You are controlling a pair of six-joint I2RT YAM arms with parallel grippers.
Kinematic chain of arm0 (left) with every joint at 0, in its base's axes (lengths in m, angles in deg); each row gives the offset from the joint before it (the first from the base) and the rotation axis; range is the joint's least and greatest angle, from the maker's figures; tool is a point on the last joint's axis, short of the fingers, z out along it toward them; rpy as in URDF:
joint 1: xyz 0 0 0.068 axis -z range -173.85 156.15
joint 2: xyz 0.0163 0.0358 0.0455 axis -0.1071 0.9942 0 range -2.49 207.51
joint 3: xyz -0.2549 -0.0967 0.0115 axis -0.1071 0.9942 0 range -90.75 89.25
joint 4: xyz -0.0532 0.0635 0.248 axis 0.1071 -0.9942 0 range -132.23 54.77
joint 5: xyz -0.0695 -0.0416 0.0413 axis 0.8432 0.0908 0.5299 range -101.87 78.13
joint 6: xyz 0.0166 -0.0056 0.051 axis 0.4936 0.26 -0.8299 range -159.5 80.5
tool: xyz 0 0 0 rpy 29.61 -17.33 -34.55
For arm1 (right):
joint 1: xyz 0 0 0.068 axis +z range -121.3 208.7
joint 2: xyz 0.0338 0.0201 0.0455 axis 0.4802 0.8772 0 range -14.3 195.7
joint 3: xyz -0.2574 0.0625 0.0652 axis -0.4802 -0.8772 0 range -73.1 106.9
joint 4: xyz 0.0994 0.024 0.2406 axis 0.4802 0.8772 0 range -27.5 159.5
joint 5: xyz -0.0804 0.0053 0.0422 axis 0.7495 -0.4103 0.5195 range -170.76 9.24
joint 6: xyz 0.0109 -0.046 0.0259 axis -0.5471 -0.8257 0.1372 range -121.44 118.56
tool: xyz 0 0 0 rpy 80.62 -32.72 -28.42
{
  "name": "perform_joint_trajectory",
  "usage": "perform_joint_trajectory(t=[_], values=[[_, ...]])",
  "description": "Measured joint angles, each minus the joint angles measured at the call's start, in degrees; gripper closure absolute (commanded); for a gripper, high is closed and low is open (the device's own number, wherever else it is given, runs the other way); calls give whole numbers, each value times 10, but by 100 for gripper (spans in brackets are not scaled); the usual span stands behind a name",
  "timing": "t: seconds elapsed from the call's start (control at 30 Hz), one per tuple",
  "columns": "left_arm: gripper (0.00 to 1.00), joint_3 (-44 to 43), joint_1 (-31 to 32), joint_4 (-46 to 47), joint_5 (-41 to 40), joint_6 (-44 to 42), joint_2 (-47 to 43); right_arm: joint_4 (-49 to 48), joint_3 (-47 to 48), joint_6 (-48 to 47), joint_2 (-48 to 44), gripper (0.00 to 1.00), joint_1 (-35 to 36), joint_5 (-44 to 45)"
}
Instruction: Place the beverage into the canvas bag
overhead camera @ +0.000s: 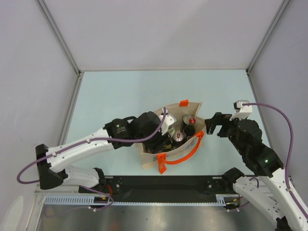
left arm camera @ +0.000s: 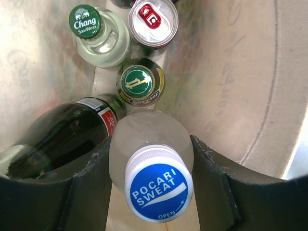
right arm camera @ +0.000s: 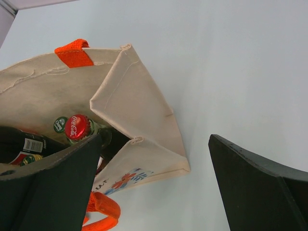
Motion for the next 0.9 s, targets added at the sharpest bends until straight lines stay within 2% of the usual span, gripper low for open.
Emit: perform_joint_trajectory(t=[0.2, 0.23, 0.3, 0.4, 0.53, 0.7, 0.9], values=[[58, 28, 0, 10, -8, 5, -24, 0, 0, 0, 0, 0, 0, 0], [50, 31, 0, 9, -10, 5, -28, 0, 0, 0, 0, 0, 0, 0], [41, 32, 0, 9, -12, 9, -31, 0, 0, 0, 0, 0, 0, 0], [37, 32, 0, 9, -14, 12, -31, 0, 0, 0, 0, 0, 0, 0], [27, 32, 0, 10, -17, 12, -31, 0, 0, 0, 1, 0, 0, 0], [21, 31, 1, 35, -21, 14, -42, 0, 0, 0, 1, 0, 0, 0], [21, 10, 1, 42, -34, 12, -66, 0, 0, 0, 1, 0, 0, 0]])
